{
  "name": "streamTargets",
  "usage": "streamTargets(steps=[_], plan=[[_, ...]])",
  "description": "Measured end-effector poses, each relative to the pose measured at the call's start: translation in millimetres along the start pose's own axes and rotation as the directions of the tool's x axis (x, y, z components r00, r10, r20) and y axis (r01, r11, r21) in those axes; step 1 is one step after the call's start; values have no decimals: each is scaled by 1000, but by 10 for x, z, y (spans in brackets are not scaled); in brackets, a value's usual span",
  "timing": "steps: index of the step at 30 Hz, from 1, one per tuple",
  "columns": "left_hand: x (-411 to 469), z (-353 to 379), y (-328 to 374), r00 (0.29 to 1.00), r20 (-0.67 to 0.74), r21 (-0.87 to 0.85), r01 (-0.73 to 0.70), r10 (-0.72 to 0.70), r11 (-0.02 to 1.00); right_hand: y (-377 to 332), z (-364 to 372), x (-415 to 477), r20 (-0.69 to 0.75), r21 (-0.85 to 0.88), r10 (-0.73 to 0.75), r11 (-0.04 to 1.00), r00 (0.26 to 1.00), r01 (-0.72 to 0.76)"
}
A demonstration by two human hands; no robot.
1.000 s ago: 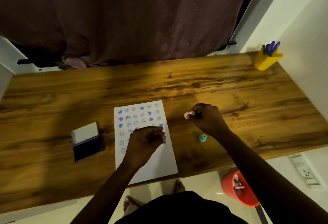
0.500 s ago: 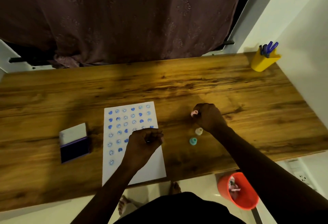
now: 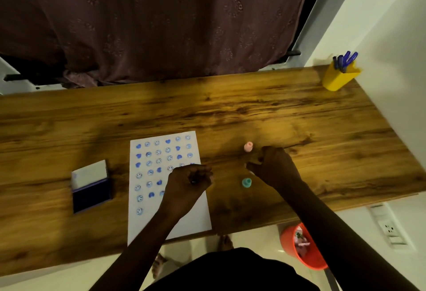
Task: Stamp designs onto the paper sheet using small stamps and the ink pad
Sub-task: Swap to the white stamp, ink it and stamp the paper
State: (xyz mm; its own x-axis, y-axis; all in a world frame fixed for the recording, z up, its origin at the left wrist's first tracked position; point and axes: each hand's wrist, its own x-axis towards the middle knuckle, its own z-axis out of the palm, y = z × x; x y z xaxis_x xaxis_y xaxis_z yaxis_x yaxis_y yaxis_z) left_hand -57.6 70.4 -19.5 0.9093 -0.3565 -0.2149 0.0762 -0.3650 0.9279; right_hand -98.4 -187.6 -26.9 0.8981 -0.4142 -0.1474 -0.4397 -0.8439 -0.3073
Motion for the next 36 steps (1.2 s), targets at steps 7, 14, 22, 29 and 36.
streamTargets(steps=[7,14,22,29,36], plan=[[-14,-28,-6,1000,11,23,-21,21,1000,9,56,-23,23,-17,6,1000,1000,-6],[-72,-143,75,999,-17,-63,-52,51,997,-478,-349,-190,66,563,46,823,997,-75],[-168,-462,105,1000,-13,-259,-21,19,966,-1194,-296,-463,464,784,-82,502,882,-366],[-330,-824,-55,992,-91,-257,-103,82,961,-1541,-101,-517,527,801,-192,439,828,-407],[-421,-1142,-191,989,-148,-302,-64,20,951,-1849,18,-529,400,806,-311,568,862,-169]])
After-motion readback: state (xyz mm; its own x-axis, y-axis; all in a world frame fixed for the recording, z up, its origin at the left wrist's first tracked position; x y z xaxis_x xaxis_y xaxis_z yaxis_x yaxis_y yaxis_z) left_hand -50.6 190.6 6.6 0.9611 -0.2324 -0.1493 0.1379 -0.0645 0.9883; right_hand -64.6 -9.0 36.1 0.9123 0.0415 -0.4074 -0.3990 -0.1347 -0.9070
